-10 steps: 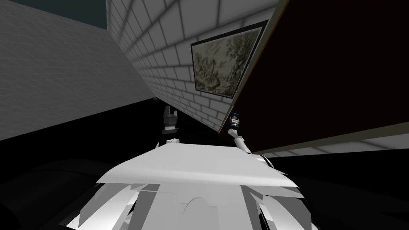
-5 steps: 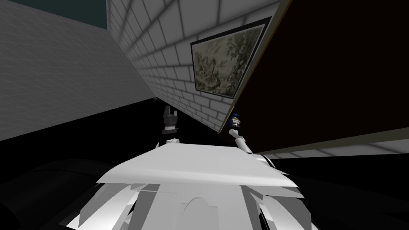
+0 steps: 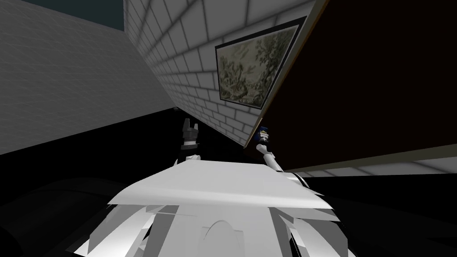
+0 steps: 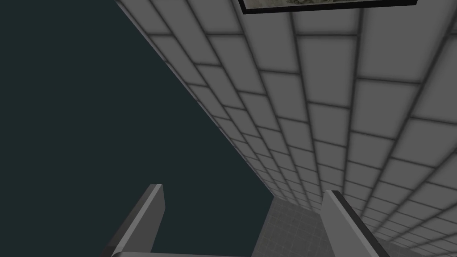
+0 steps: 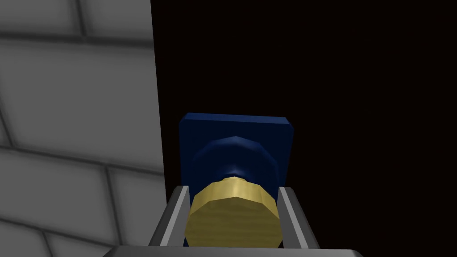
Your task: Pull the door open
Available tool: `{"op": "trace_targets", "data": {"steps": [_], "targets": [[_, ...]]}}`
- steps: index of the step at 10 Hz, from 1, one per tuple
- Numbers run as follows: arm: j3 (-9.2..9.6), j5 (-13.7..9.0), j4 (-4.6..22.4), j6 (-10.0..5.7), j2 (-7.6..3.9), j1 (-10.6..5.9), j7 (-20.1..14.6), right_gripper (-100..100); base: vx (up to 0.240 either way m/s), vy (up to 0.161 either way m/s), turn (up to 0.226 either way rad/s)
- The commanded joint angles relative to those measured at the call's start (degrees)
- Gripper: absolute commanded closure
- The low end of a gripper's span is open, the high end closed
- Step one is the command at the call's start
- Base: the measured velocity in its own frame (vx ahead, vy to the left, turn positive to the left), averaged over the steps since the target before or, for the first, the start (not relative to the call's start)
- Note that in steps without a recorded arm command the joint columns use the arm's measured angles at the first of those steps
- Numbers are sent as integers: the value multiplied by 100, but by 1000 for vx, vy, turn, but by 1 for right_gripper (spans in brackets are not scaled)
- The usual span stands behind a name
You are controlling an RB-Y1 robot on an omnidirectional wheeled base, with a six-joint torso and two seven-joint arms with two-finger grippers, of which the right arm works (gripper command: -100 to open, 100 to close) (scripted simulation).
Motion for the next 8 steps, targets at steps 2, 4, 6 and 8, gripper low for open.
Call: {"op": "trace_targets", "data": {"steps": [2,4,6,8], "targets": [[220,4,-103,55,-75,107,-223,100,-254,-77,162],[380,5,-185,76,-169,170,-404,100,-263,-64,157],[515,6,-254,95,-247,222,-556,100,-278,-45,148],[522,7,-263,104,-256,243,-556,100,-170,-62,83]]}}
